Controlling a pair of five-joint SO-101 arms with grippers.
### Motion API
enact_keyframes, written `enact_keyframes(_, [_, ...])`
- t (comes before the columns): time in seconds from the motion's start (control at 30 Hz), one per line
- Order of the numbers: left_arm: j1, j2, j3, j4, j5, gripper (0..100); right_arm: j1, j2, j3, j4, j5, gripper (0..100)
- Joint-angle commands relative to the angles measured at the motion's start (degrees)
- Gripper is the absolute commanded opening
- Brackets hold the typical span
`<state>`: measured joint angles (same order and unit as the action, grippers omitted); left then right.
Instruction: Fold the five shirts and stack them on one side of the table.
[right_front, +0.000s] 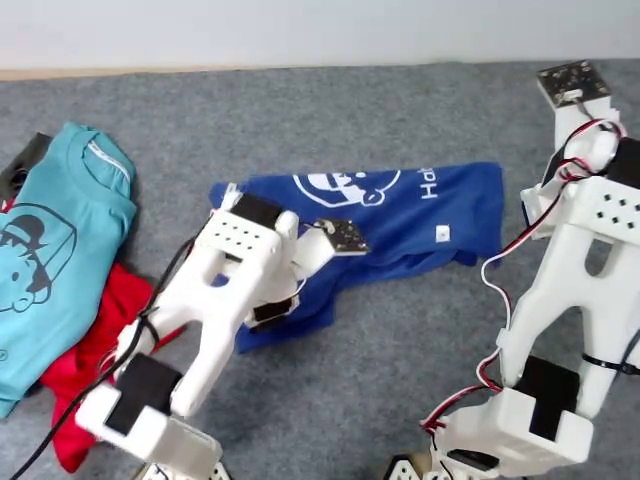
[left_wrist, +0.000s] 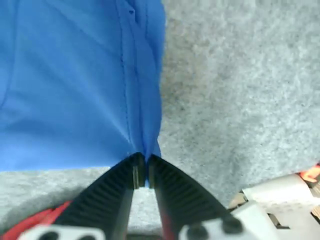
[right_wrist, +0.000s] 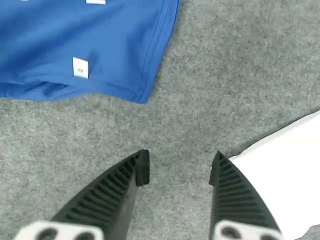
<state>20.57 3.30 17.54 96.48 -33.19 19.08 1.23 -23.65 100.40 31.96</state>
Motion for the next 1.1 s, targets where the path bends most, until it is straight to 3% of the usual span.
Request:
enact_keyframes(0.0, [-0.4,-3.5,4.1,-2.4,-0.4,0,0.5,-2.5,-2.8,2.2,0.6,20.5])
enact_keyframes(0.2, [-3.9,-3.5,9.6,-9.0,-0.2,0,0.5,-2.5,-2.8,2.2,0.6,20.5])
enact_keyframes(0.5, [-3.1,-4.0,6.8,-8.7,4.1,9,-2.2,-2.5,-2.7,2.2,0.6,20.6])
enact_keyframes(0.67, [-1.7,-4.0,0.8,-4.6,4.3,8,-3.3,-2.5,-2.7,2.2,0.5,20.6])
enact_keyframes(1.07, [-7.1,-4.0,-20.7,1.5,5.4,8,-3.3,-2.4,-2.7,2.1,0.5,20.6])
